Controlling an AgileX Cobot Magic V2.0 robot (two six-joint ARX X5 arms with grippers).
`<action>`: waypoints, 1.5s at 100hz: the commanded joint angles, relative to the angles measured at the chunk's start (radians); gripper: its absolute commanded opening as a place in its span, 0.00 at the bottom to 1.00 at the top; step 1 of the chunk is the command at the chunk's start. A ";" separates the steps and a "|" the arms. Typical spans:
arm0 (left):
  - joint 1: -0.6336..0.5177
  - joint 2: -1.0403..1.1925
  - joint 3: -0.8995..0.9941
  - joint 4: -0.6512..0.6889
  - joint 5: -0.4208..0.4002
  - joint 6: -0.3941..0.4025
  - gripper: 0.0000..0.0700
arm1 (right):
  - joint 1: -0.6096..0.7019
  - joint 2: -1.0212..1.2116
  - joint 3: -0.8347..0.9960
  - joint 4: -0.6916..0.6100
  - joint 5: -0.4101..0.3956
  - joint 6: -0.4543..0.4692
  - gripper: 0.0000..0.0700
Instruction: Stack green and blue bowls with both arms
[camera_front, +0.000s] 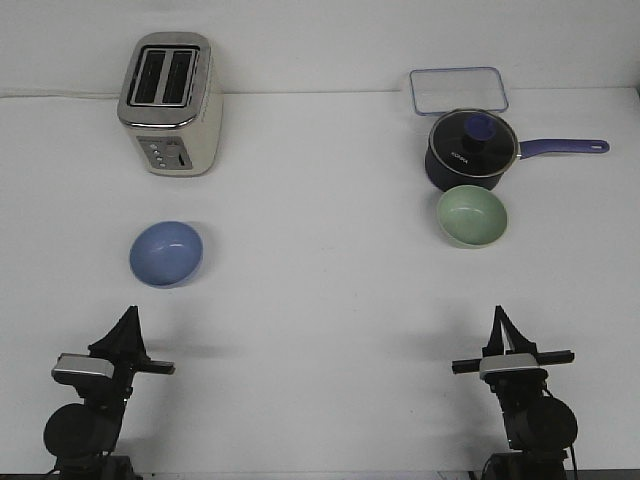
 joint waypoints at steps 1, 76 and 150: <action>0.000 -0.001 -0.019 0.010 -0.001 -0.002 0.02 | 0.000 -0.001 -0.002 0.010 0.002 -0.004 0.00; 0.000 -0.001 -0.019 0.010 -0.001 -0.002 0.02 | 0.000 -0.001 -0.002 0.010 -0.001 0.023 0.00; 0.000 -0.001 -0.019 0.010 -0.001 -0.002 0.02 | 0.000 0.307 0.509 -0.366 0.000 0.588 0.15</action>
